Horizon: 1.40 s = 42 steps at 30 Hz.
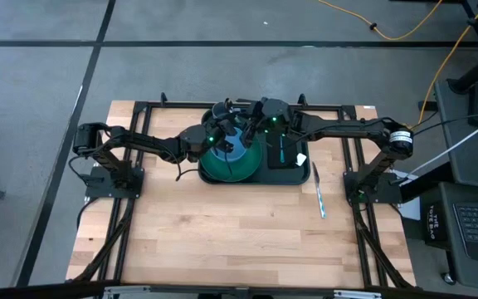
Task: Set up tray
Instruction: Put the blue spoon to the left of the blue fork on the black napkin
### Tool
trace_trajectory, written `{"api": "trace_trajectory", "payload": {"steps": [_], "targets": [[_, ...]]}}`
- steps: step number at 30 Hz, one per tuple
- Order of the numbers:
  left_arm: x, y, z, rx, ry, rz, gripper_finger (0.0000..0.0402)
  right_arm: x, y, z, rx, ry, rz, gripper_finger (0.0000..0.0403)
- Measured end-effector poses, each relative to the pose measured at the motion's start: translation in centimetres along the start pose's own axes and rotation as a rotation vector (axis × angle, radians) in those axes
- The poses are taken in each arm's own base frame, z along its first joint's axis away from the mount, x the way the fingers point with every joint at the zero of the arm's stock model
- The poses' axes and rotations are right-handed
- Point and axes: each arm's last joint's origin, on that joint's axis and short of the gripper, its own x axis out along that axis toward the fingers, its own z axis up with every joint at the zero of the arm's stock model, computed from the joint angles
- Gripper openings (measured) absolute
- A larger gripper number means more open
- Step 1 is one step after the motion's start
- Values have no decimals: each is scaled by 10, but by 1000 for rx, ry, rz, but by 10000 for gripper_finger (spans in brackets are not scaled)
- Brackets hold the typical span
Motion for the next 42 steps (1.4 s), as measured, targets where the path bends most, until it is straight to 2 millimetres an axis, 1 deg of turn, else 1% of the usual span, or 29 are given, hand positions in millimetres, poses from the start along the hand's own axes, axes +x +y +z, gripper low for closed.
{"api": "trace_trajectory", "payload": {"steps": [3,8,20,23,27,35,42], "targets": [[0,0,0,0,0,0,2,0,0,-1,-2,8,-1,176],[0,0,0,0,-1,1,2,0,0,-3,-5,30,-3,148],[0,0,0,0,-2,2,2,0,0,-2,-25,21,-3,101],[0,0,0,-1,-2,2,2,0,0,-4,-27,38,-4,79],[0,0,0,-11,-2,0,2,0,-1,-4,-28,42,-8,39],[0,0,0,-26,0,-1,2,0,0,-4,-29,36,-7,36],[0,0,0,-27,1,-1,2,0,0,-3,-57,35,1,51]]}}
